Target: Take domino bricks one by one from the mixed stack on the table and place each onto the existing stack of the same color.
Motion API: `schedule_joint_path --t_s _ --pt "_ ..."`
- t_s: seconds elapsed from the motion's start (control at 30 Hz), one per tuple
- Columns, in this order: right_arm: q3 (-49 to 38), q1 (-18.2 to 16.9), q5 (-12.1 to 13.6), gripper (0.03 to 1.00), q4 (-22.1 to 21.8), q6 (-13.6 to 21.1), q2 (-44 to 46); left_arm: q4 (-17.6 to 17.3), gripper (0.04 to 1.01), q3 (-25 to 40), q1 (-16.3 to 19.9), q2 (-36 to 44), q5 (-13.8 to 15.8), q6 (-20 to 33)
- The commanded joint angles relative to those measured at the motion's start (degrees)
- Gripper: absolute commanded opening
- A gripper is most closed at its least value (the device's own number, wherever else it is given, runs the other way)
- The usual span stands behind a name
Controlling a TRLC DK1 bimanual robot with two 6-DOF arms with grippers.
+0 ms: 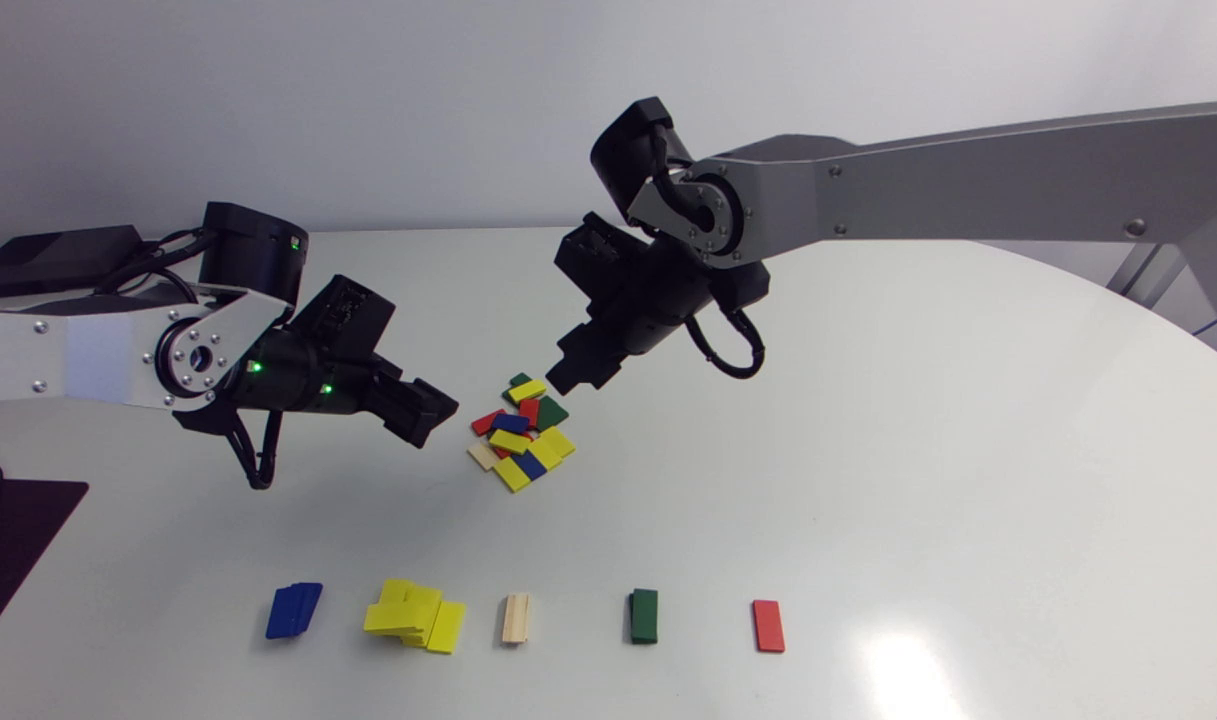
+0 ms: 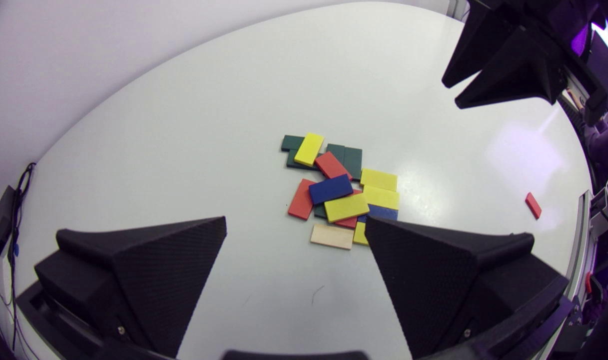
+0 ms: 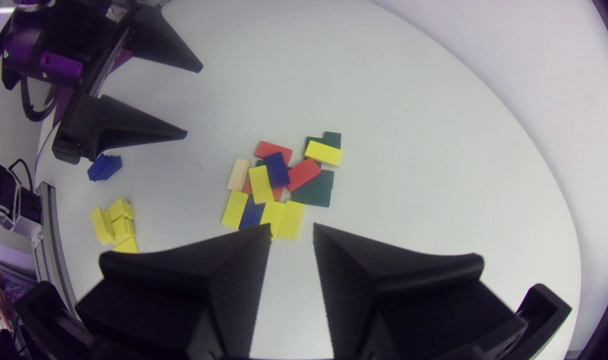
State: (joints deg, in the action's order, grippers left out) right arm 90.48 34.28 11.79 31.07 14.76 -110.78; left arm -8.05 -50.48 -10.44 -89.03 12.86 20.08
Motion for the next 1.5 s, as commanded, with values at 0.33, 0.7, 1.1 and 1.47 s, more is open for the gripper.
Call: schedule_joint_path --t_s 0.33,0.7,1.1,1.47 --pt "2.3 -0.6 -2.0 0.966 -0.2 1.3 -5.2 1.5 0.990 1.2 -0.9 -0.7 -0.2 0.9" --pt "4.3 -0.8 -2.0 0.554 0.0 2.8 -9.3 1.5 0.990 1.3 -1.2 -1.0 -0.1 0.8" --pt "9.8 0.5 -1.7 0.382 4.9 4.4 -16.0 1.8 0.990 2.3 -0.9 -0.6 -0.1 0.8" --pt "20.6 1.8 0.6 0.382 13.9 4.4 -23.6 1.8 0.990 3.3 -0.2 0.4 0.0 1.0"
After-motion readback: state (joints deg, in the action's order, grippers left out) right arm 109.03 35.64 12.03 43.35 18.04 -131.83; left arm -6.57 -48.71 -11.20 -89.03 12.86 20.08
